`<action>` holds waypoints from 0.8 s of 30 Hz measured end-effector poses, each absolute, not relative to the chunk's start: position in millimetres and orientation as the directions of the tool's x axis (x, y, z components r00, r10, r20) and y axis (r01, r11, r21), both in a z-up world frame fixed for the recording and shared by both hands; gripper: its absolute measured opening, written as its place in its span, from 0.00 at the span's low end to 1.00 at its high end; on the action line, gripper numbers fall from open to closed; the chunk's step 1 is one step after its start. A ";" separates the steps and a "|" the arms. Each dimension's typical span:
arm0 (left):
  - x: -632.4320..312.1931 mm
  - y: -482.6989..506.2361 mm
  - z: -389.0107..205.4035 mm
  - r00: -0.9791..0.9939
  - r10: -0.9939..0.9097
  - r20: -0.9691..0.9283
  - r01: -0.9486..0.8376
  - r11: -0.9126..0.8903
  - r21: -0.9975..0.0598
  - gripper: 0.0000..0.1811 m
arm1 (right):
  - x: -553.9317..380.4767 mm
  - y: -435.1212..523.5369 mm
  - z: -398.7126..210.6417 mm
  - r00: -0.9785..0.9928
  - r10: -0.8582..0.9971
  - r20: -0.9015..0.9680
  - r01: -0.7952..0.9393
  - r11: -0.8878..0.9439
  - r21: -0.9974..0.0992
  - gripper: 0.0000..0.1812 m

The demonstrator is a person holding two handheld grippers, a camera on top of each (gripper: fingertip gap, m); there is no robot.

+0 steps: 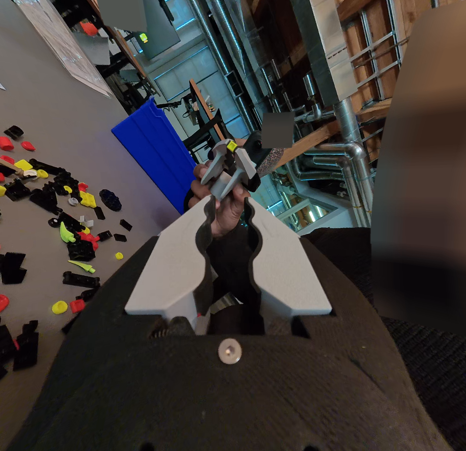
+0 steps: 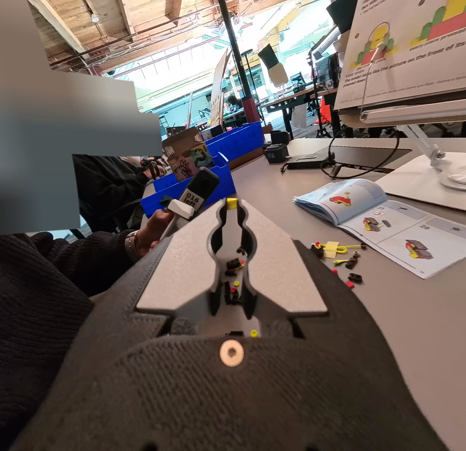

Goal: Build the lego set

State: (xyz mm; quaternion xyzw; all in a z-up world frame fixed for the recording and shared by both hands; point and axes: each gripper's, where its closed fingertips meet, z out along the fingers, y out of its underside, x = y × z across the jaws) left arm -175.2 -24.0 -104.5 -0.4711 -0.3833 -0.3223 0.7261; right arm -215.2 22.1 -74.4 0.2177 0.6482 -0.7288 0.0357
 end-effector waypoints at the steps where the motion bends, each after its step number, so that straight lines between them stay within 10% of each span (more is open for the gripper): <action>1: -175.2 -23.8 -104.7 0.506 -0.096 0.857 0.824 0.349 -0.447 0.11 | -213.7 21.1 -74.2 -0.903 0.218 -0.369 0.340 -0.158 -0.927 0.03; 24: -173.5 -20.5 -106.3 0.508 -0.089 0.857 0.826 0.334 -0.455 0.11 | -208.5 10.9 -83.1 -0.926 0.244 -0.287 0.277 -0.075 -0.958 0.03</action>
